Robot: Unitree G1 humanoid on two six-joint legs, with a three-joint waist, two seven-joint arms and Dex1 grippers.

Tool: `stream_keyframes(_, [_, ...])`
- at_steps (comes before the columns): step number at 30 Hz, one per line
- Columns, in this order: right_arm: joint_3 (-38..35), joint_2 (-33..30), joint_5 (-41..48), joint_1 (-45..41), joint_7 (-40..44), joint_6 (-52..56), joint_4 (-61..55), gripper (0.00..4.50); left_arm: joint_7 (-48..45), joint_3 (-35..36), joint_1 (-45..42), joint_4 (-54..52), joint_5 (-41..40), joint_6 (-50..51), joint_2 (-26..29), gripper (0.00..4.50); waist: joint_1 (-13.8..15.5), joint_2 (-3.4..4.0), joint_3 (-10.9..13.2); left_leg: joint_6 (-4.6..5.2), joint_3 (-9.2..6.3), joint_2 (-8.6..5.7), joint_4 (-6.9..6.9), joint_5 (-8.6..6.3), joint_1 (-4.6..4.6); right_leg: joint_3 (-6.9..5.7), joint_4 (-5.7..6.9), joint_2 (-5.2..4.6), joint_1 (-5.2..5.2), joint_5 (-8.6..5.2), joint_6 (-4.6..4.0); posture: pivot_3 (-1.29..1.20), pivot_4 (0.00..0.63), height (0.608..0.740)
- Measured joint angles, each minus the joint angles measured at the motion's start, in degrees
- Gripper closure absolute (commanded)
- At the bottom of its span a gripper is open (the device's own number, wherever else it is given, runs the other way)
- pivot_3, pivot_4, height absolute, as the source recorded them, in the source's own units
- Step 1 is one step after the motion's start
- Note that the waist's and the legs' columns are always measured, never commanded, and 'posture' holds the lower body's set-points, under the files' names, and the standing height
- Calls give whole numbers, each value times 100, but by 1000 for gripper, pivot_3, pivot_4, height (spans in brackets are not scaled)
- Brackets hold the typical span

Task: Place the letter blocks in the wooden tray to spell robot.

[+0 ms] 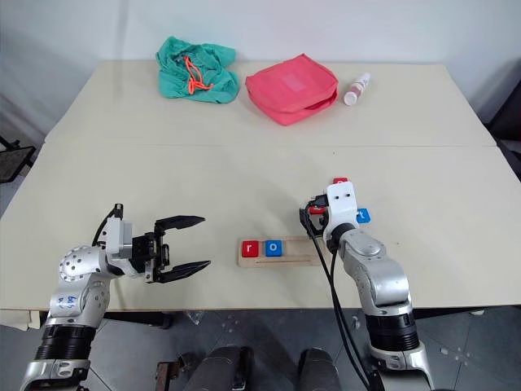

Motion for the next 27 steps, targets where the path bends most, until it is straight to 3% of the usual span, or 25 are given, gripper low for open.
stream_keyframes(5, [7, 74, -63, 6, 3, -50, 7, 2928, 1, 0, -1, -9, -1, 0, 17, 0, -12, -1, -1, 0, 1, 1, -1, 0, 1, 0, 0, 1, 0, 0, 0, 0, 150, 740])
stream_keyframes(6, [6, 77, -66, 10, 11, -75, 12, 3049, -1, 0, -1, -9, -1, 0, 17, 0, -13, -2, -1, 0, 1, 1, -1, 0, 1, 0, 0, 1, 0, 0, 0, 0, 150, 740])
stream_keyframes(18, [-229, -319, 337, 134, 628, 272, -790, 3042, -288, -41, -437, 419, 0, -21, -12, 0, 23, -1, 0, 0, -1, -2, -1, 0, -5, 0, 0, 0, -5, 0, 0, 0, 150, 740])
stream_keyframes(24, [-944, -750, 565, 799, 820, 378, -1349, 3042, -405, -88, -625, 696, 1, -77, -33, 0, 15, -1, 0, 0, 7, -1, -2, 0, -6, -1, -3, 0, -6, 0, 0, 0, 150, 740])
stream_keyframes(27, [-1224, -850, 642, 1858, 946, 231, -2069, 3042, -498, -139, -712, 739, -1, -111, -83, 0, 34, -1, 0, 0, 1, -1, -15, 0, -5, -2, -2, 0, -8, 0, 0, 0, 150, 740])
